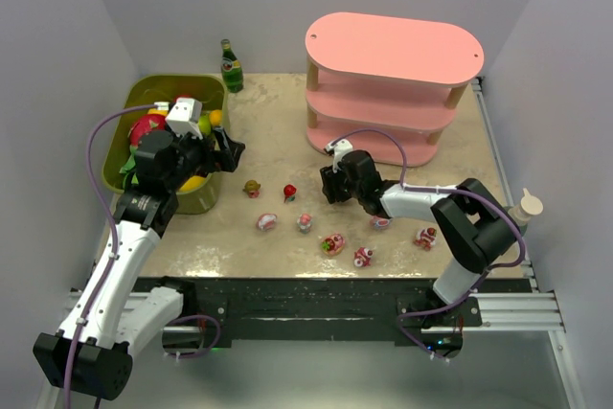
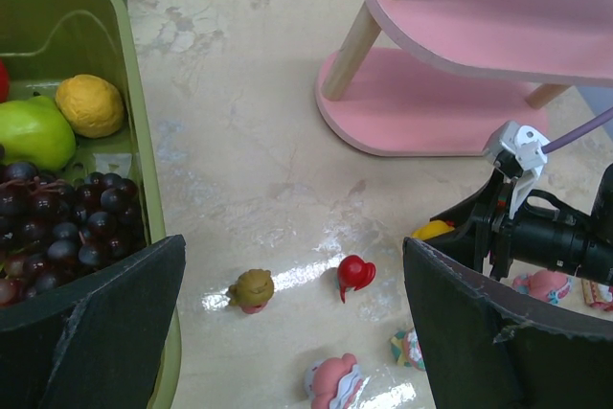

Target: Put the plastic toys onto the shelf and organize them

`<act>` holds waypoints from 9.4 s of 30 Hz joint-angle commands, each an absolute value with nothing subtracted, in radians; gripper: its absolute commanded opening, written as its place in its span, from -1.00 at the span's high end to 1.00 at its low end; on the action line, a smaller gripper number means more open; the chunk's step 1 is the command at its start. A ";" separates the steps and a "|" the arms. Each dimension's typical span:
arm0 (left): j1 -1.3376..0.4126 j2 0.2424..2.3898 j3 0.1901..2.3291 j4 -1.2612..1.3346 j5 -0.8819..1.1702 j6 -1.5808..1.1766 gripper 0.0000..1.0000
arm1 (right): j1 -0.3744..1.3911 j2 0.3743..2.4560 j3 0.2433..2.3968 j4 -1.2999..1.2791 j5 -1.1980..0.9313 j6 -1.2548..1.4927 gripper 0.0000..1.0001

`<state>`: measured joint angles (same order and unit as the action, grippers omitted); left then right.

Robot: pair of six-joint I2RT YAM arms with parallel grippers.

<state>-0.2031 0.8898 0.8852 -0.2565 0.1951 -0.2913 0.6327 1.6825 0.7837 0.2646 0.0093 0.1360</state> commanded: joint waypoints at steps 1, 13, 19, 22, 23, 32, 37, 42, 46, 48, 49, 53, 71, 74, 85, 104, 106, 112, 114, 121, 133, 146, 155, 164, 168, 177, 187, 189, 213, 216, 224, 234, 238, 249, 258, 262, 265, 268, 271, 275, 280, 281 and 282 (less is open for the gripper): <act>-0.198 0.884 0.881 -0.244 0.187 -0.262 -0.99 | 0.629 1.680 0.824 0.281 0.046 0.137 -0.05; -0.196 0.885 0.881 -0.239 0.192 -0.264 -0.99 | 0.629 1.605 0.793 0.259 0.003 0.055 -0.61; -0.198 0.893 0.884 -0.238 0.202 -0.265 -0.99 | 0.568 1.612 0.839 0.218 -0.165 0.022 -0.62; -0.198 0.893 0.882 -0.238 0.206 -0.264 -0.99 | 0.563 1.618 0.854 0.196 -0.199 0.011 -0.57; -0.198 0.891 0.881 -0.238 0.206 -0.264 -0.99 | 0.561 1.618 0.857 0.189 -0.212 0.008 -0.55; -0.198 0.896 0.882 -0.238 0.212 -0.267 -0.99 | 0.561 1.649 0.871 0.153 -0.276 0.006 -0.31; -0.198 0.899 0.881 -0.236 0.215 -0.268 -0.99 | 0.561 1.661 0.871 0.153 -0.249 0.014 -0.25; -0.198 0.903 0.881 -0.235 0.221 -0.271 -0.99 | 0.561 1.672 0.868 0.155 -0.206 0.034 0.01; -0.198 0.905 0.879 -0.235 0.222 -0.272 -0.99 | 0.561 1.666 0.870 0.158 -0.187 0.044 0.37; -0.198 0.907 0.881 -0.233 0.222 -0.272 -0.99 | 0.561 1.660 0.876 0.153 -0.175 0.060 0.76; -0.198 0.907 0.881 -0.233 0.222 -0.272 -0.99 | 0.561 1.657 0.879 0.143 -0.169 0.067 0.93; -0.198 0.908 0.880 -0.232 0.225 -0.275 -0.99 | 0.563 1.615 0.920 0.068 -0.112 0.138 1.00; -0.196 0.913 0.884 -0.233 0.235 -0.290 -0.99 | 0.563 1.327 1.448 -0.712 0.330 0.431 1.00; -0.198 0.919 0.884 -0.232 0.244 -0.291 -0.99 | 0.561 1.324 1.575 -0.811 0.446 0.428 1.00; -0.196 0.923 0.885 -0.233 0.256 -0.291 -0.99 | 0.474 1.408 1.983 -1.008 0.588 0.377 1.00; -0.196 0.920 0.881 -0.235 0.247 -0.290 -0.99 | 0.229 1.566 2.143 -0.980 0.469 0.327 1.00; -0.195 0.922 0.882 -0.236 0.245 -0.290 -0.99 | 0.207 1.583 2.160 -0.980 0.456 0.324 1.00; -0.195 0.927 0.881 -0.239 0.245 -0.290 -0.99 | 0.175 1.612 2.183 -0.986 0.419 0.318 1.00; -0.195 0.928 0.881 -0.238 0.245 -0.290 -0.99 | 0.166 1.614 2.174 -0.970 0.408 0.322 1.00; -0.193 0.930 0.882 -0.239 0.244 -0.290 -0.99 | 0.150 1.629 2.148 -0.939 0.385 0.344 0.93; -0.193 0.930 0.884 -0.244 0.236 -0.288 -0.99 | 0.129 1.647 2.134 -0.891 0.380 0.370 0.54; -0.192 0.930 0.885 -0.245 0.235 -0.288 -0.99 | 0.121 1.680 2.135 -0.854 0.371 0.376 0.04; -0.190 0.933 0.885 -0.247 0.235 -0.288 -0.99 | 0.121 1.677 2.135 -0.842 0.379 0.365 -0.25; -0.190 0.936 0.887 -0.250 0.235 -0.290 -0.99 | 0.121 1.666 2.128 -0.830 0.377 0.342 -0.35; -0.190 0.934 0.887 -0.249 0.235 -0.291 -0.99 | 0.121 1.657 2.128 -0.822 0.371 0.328 -0.44; -0.189 0.933 0.887 -0.253 0.236 -0.290 -0.99 | 0.121 1.549 2.046 -0.733 0.354 0.293 -0.80; -0.189 0.925 0.887 -0.253 0.245 -0.287 -0.99 | 0.121 1.350 1.884 -0.586 0.157 0.206 -0.98; -0.189 0.916 0.879 -0.247 0.262 -0.279 -0.99 | 0.124 1.293 1.790 -0.537 0.114 0.196 -0.98; -0.189 0.859 0.847 -0.193 0.224 -0.299 -0.99 | 0.640 1.306 1.131 -0.189 -0.405 -0.032 -0.79; -0.189 0.864 0.847 -0.201 0.222 -0.299 -0.99 | 0.640 1.414 1.124 -0.158 -0.425 -0.054 -0.73; -0.189 0.880 0.854 -0.215 0.225 -0.291 -0.99 | 0.666 1.621 1.138 -0.071 -0.425 -0.067 -0.76; -0.189 0.900 0.864 -0.230 0.221 -0.284 -0.99 | 0.707 1.773 1.098 0.127 -0.419 -0.081 -0.79; -0.189 0.904 0.862 -0.232 0.216 -0.282 -0.99 | 0.707 1.816 1.103 0.158 -0.407 -0.075 -0.75; -0.189 0.910 0.868 -0.239 0.213 -0.278 -0.99 | 0.713 1.879 1.100 0.222 -0.347 -0.067 -0.47; -0.189 0.911 0.867 -0.245 0.212 -0.275 -0.99 | 0.722 1.899 1.098 0.250 -0.345 -0.058 -0.37; -0.189 0.913 0.867 -0.245 0.212 -0.273 -0.99 | 0.724 1.908 1.098 0.253 -0.342 -0.052 -0.36; -0.189 0.911 0.867 -0.245 0.212 -0.273 -0.99 | 0.729 1.914 1.097 0.255 -0.336 -0.046 -0.36; -0.189 0.913 0.867 -0.247 0.210 -0.273 -0.99 | 0.733 1.919 1.095 0.256 -0.330 -0.040 -0.34; -0.189 0.913 0.867 -0.247 0.212 -0.273 -0.99 | 0.736 1.925 1.095 0.261 -0.319 -0.031 -0.27; -0.189 0.914 0.868 -0.249 0.210 -0.273 -0.99 | 0.739 1.931 1.095 0.275 -0.299 -0.018 -0.11; -0.189 0.914 0.867 -0.249 0.212 -0.273 -0.99 | 0.742 1.937 1.104 0.264 -0.287 -0.008 0.31; -0.189 0.914 0.867 -0.249 0.210 -0.273 -0.99 | 0.742 1.940 1.115 0.255 -0.285 -0.008 0.40; -0.189 0.916 0.867 -0.249 0.212 -0.273 -0.99 | 0.744 1.944 1.121 0.247 -0.284 -0.008 0.58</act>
